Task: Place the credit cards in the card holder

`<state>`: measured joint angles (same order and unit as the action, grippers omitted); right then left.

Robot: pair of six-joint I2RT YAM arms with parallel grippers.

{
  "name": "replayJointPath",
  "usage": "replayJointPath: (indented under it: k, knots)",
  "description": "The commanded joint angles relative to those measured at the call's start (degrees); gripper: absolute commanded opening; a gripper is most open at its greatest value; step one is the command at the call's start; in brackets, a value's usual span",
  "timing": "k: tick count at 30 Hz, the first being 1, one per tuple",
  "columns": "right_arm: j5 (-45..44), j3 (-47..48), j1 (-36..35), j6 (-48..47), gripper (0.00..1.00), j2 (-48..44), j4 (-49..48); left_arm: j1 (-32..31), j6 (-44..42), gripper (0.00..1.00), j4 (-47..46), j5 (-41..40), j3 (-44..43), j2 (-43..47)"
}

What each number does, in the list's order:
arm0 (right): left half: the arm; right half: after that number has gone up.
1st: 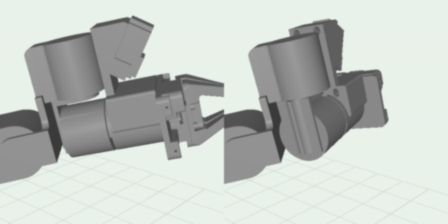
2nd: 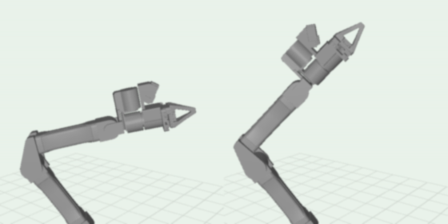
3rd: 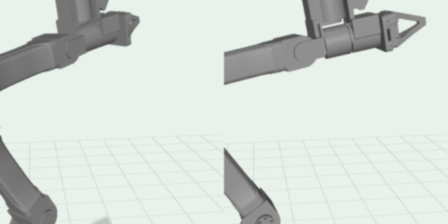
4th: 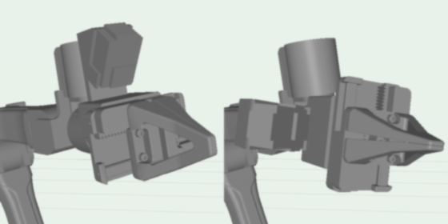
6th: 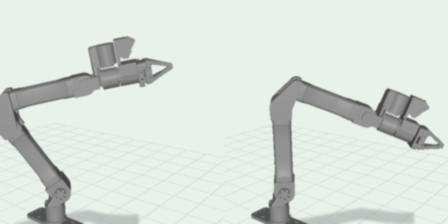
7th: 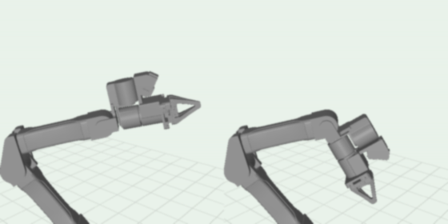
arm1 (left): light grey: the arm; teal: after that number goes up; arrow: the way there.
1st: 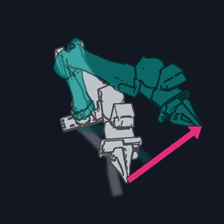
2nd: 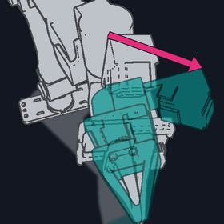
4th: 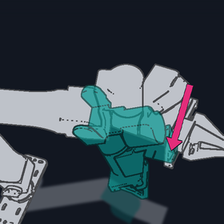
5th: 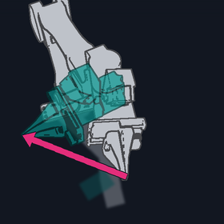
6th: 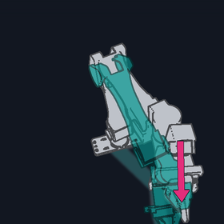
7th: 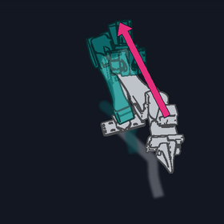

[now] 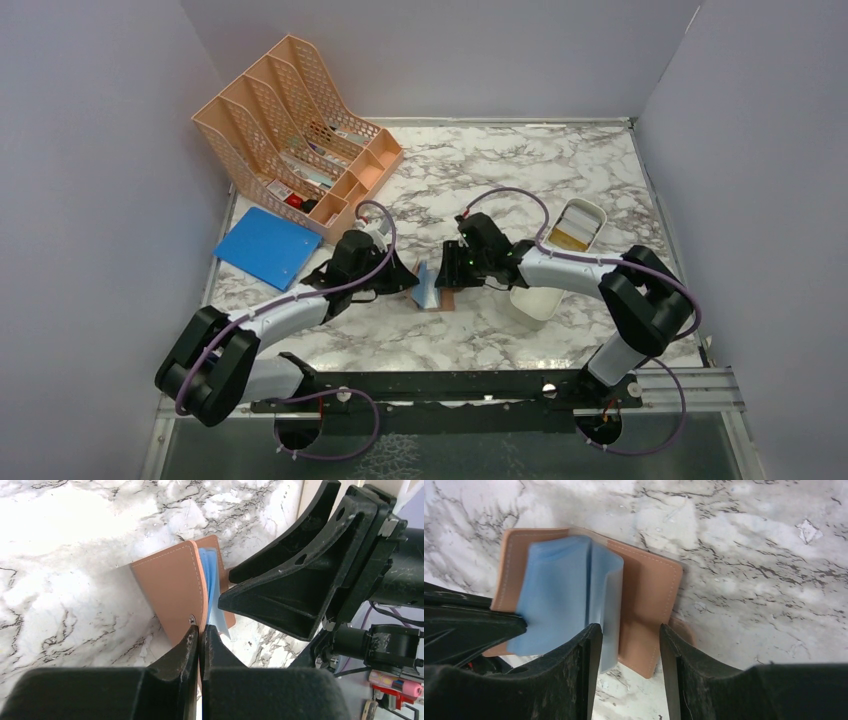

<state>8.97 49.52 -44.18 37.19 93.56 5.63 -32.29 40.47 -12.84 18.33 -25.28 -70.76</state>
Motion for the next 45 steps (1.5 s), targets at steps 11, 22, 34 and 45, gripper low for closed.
replayJointPath:
  k: [11, 22, 34, 45]
  knots:
    - [-4.6, -0.6, -0.3, -1.6, 0.44, 0.3, 3.0, 2.0, -0.1, 0.27, 16.0, -8.7, -5.0, -0.8]
    - [-4.4, -0.3, -0.2, -1.6, 0.4, 0.7, 3.1, 2.2, -0.9, 0.52, 13.9, -4.7, -5.5, 0.0]
    - [-4.1, 1.5, -0.3, -1.5, 0.38, 1.2, 4.2, 2.2, -2.2, 0.57, 13.7, -5.3, -6.1, -1.6]
    - [-3.1, 2.3, -0.3, -1.4, 0.37, 1.1, 4.4, 2.2, -3.7, 0.56, 19.5, -10.7, -9.7, -2.9]
